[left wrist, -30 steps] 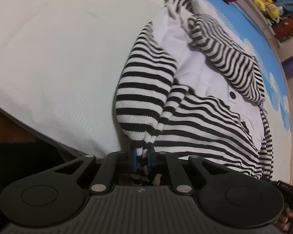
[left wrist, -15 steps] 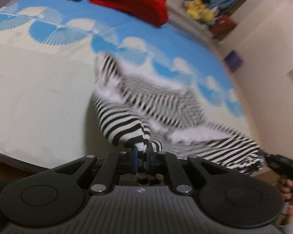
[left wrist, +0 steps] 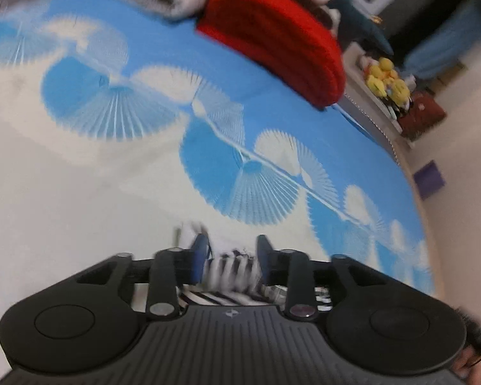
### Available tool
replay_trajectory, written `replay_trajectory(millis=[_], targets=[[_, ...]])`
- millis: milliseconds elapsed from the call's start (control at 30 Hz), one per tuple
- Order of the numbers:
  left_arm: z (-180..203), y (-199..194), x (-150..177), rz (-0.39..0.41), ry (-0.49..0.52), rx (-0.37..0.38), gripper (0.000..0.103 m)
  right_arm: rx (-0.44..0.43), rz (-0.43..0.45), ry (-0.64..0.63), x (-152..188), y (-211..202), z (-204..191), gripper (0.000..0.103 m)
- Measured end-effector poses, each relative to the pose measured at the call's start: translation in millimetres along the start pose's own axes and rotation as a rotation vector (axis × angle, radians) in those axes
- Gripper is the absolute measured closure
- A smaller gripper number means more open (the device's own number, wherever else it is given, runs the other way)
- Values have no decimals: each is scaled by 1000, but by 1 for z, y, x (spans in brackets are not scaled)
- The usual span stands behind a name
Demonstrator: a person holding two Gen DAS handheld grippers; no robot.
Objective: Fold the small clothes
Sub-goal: 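Lift the held striped edge with both tools and fold it across the body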
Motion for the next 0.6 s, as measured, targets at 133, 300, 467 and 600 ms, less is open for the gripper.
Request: replay_trajectory(millis=[133,300,467,600], targets=[[12,25,23,-98,194,-16,43,-36,-163,-187,28,29,2,63],[25,61,31,-74,379,-110,32,49,-267,-357,55,73,13,44],[44,82,37,-12,445,-113,38,95,-244,-465,56,101,6,45],[51,87,22,54,426,-135,102,27,-237,-464,48,118,-5,98]])
Point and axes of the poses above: each gripper's, at about its wrist camera, not at the fingertips, and y roughly the way its jaws point, z to its right, x to its underside, the point moved 6 cm from there along y, roughly the way its jaws point, and after that the axes turned 11 degrees about -x, right-handed, at the moved point
